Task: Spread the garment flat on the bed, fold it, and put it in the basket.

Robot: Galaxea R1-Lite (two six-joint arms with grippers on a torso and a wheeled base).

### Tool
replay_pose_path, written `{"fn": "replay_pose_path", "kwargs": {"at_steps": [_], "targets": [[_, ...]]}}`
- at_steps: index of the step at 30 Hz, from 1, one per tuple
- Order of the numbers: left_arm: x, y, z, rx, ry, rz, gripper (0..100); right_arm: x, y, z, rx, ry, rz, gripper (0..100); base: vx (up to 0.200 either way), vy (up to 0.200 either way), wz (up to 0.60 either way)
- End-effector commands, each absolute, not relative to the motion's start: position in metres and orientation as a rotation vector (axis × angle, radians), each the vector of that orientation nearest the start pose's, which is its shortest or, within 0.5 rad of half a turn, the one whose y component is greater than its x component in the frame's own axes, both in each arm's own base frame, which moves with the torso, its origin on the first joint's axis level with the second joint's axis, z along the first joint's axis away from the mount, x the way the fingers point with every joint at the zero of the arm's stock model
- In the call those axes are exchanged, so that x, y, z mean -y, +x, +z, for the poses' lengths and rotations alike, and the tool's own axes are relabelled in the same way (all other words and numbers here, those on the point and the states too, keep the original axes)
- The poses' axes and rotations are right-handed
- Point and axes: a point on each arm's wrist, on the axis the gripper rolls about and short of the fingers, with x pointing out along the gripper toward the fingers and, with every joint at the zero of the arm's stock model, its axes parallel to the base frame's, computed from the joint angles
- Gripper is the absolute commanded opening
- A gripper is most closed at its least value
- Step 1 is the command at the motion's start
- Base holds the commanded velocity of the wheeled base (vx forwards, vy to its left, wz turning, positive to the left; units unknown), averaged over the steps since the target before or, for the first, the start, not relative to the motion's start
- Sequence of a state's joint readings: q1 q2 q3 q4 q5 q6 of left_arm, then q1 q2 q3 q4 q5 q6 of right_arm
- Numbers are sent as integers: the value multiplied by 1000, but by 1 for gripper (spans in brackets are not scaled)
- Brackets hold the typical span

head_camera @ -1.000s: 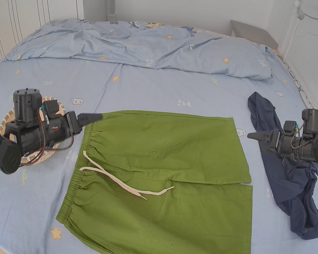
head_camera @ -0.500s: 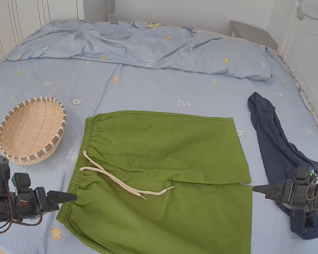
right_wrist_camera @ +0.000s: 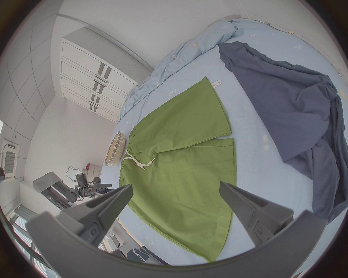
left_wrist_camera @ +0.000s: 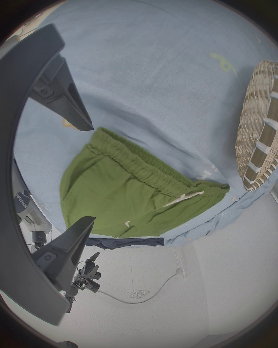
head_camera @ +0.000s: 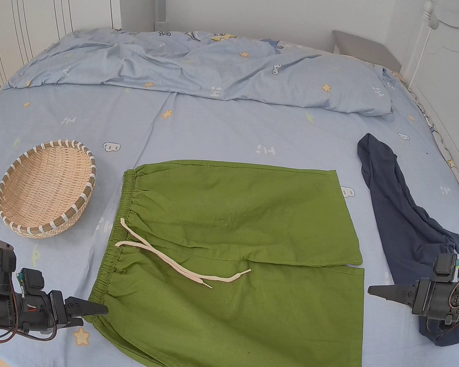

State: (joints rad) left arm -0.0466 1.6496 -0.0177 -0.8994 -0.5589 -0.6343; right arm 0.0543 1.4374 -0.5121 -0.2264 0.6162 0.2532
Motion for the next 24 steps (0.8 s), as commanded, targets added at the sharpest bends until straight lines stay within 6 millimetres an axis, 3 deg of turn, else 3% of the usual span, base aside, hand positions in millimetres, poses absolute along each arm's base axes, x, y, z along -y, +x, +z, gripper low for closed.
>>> {"fn": "replay_pose_path", "kwargs": {"at_steps": [1, 11, 24], "targets": [[17, 171, 32, -958, -806, -316, 100, -23, 199, 141, -758, 432, 550, 100, 0, 0, 0], [18, 179, 29, -928, -796, -335, 100, -22, 200, 140, -761, 434, 545, 100, 0, 0, 0], [17, 161, 44, -937, -800, -330, 100, -23, 200, 139, -766, 434, 549, 100, 0, 0, 0]]}}
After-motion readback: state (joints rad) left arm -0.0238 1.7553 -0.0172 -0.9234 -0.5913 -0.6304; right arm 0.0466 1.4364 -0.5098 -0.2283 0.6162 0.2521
